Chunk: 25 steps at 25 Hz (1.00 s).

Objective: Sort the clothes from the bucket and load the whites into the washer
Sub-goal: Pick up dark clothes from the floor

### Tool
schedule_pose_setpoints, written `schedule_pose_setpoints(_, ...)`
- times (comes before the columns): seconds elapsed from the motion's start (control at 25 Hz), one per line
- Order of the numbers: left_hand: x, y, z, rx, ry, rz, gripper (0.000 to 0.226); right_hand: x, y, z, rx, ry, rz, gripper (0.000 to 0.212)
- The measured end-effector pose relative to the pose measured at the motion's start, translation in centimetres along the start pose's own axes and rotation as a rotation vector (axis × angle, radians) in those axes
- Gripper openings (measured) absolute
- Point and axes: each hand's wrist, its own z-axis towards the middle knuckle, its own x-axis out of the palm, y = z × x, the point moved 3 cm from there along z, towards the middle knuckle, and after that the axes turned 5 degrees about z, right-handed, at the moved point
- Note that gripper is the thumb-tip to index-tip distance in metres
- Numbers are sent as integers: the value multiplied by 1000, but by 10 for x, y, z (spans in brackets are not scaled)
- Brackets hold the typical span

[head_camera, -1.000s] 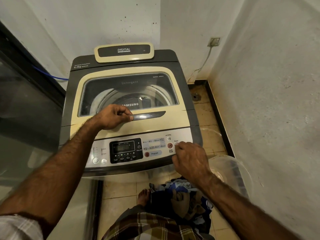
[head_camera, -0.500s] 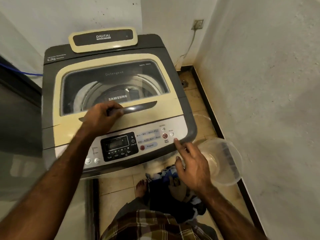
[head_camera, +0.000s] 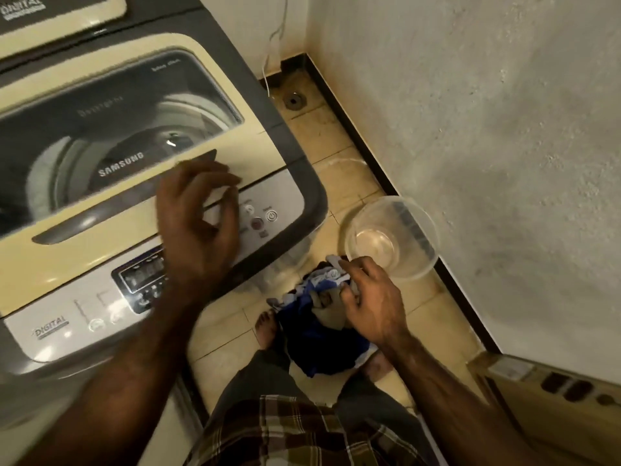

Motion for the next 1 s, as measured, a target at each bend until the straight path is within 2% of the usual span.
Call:
schedule_pose_setpoints(0.08, 37, -50, -18, 101, 139, -93, 13, -2, -30, -13, 50, 4, 41, 40)
schedule_pose_setpoints(0.12, 57, -70, -34, 91, 273, -120, 14, -3, -46, -21, 99, -1, 84, 36)
schedule_pose_setpoints(0.2, 104, -102, -77, -32, 591, -128, 16, -4, -86, -45, 207, -8, 170, 31)
schedule_pose_setpoints(0.28, 150, -109, -127, -215, 831, -117, 19, 9, -129, -66, 283, 77, 184, 26)
schedule_pose_setpoints(0.36, 195, -102, -174, -379, 1015, -45, 21, 28, -168, -81, 378, 233, 174, 19)
schedule_pose_setpoints(0.48, 241, -72, -233, -543, 1198, 96, 23, 66, -207, -93, 472, 325, 173, 37)
schedule_pose_setpoints(0.6, 298, -33, -282, -529, 1320, 189, 37, 117, -246, -93, 549, 297, 182, 47)
schedule_pose_setpoints(0.72, 361, 13, -313, -501, 1376, 252, 58, 172, -276, -80, 613, 273, 225, 37)
schedule_pose_setpoints(0.8, 394, 40, -321, -475, 1348, 300, 66, 201, -289, -68, 661, 265, 346, 37)
schedule_pose_setpoints(0.92, 442, 81, -343, -569, 1286, 356, 80, 253, -319, -47, 734, 231, 345, 49)
schedule_pose_setpoints(1.0, 470, 103, -364, -725, 1231, 305, 86, 286, -339, -29, 743, 254, 401, 68)
